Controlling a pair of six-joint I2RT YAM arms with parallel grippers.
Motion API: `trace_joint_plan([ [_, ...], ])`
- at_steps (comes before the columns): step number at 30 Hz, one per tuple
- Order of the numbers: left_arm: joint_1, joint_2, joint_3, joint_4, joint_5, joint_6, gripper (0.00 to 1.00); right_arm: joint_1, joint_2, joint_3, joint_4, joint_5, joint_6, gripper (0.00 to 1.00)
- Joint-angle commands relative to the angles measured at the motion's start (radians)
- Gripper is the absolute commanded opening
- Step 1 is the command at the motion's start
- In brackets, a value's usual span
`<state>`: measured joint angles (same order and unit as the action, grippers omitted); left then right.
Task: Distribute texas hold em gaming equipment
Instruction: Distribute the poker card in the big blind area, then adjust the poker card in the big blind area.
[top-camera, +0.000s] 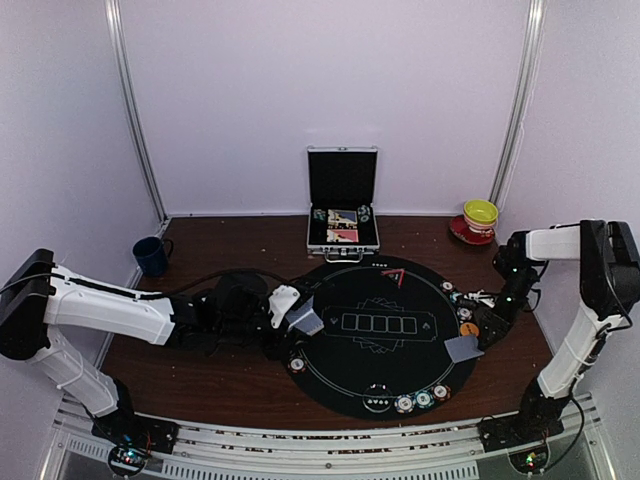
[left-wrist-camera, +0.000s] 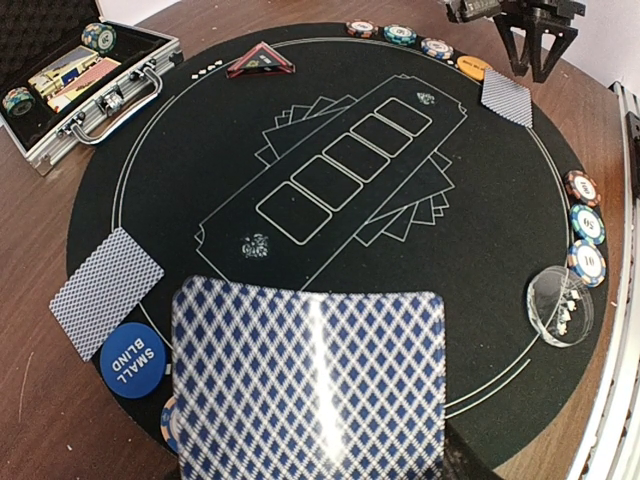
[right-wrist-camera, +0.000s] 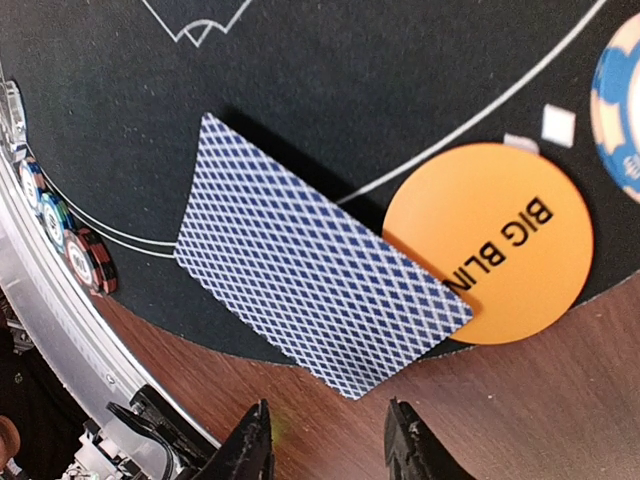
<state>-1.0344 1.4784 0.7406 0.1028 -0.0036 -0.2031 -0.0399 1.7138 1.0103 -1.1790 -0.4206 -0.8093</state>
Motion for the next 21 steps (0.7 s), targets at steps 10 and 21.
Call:
trace_joint_plan([
  [10,-0.006,-0.015,0.011,0.032,-0.009,0.002,0.53,-0.006,0.009,-0.029,0.070,0.081,0.025,0.46],
  [21,-0.006,-0.005,0.015,0.032,-0.011,0.003,0.53,0.005,0.028,-0.050,-0.002,0.032,-0.100,0.45],
])
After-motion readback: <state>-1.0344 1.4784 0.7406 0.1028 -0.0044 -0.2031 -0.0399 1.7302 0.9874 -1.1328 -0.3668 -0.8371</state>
